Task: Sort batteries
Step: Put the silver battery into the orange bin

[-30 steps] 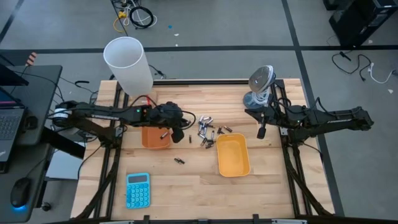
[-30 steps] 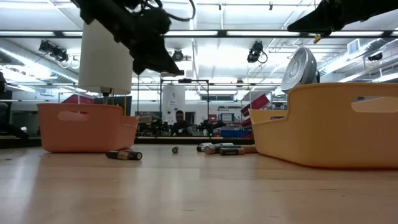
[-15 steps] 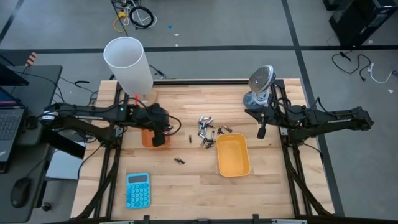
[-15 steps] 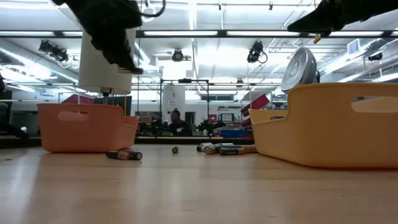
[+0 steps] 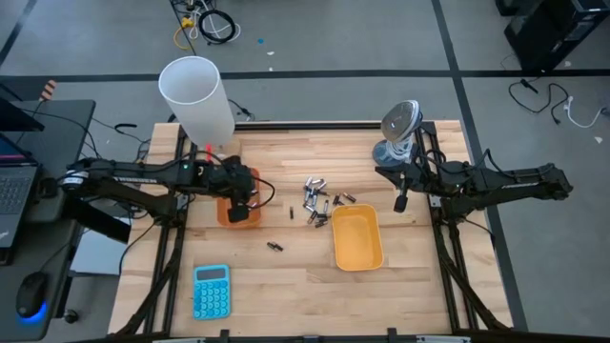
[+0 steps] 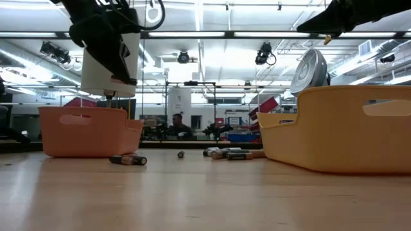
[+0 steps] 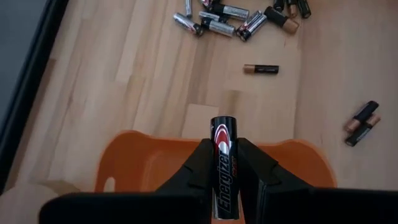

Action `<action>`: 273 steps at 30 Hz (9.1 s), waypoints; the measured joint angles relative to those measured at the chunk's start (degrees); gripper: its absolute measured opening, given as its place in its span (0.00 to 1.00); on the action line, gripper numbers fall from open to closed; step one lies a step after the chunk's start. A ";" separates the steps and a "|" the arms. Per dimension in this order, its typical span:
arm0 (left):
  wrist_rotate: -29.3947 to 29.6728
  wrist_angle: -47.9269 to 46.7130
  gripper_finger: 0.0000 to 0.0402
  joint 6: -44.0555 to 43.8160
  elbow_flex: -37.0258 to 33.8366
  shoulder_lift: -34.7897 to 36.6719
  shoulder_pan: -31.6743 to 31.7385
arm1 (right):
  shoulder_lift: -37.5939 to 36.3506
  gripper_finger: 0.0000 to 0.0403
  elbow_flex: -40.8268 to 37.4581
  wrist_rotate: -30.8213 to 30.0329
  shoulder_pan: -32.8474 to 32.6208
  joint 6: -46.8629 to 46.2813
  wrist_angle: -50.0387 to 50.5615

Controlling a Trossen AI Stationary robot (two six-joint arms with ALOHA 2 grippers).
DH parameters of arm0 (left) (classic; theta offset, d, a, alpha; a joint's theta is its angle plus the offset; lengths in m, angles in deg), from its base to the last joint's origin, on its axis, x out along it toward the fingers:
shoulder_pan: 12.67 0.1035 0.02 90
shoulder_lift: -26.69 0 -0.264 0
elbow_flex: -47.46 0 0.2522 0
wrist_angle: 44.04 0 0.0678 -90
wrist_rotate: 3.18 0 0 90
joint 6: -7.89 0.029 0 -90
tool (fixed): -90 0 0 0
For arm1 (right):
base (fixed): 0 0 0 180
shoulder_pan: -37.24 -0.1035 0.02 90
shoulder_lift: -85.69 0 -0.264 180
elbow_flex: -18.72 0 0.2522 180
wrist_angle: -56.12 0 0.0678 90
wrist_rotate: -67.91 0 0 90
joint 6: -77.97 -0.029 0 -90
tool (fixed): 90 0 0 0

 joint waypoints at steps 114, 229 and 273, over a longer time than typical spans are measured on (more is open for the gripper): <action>5.02 14.22 0.10 -6.47 -16.57 -2.49 7.64 | 0.96 0.00 0.02 0.02 14.15 3.95 -12.86; -9.10 20.08 0.10 1.63 -16.59 -10.64 16.92 | 1.41 0.00 0.00 6.31 29.71 30.47 -26.98; -0.02 20.23 0.11 1.73 -16.59 -10.64 17.91 | 16.83 0.00 0.00 9.59 40.75 34.99 -42.57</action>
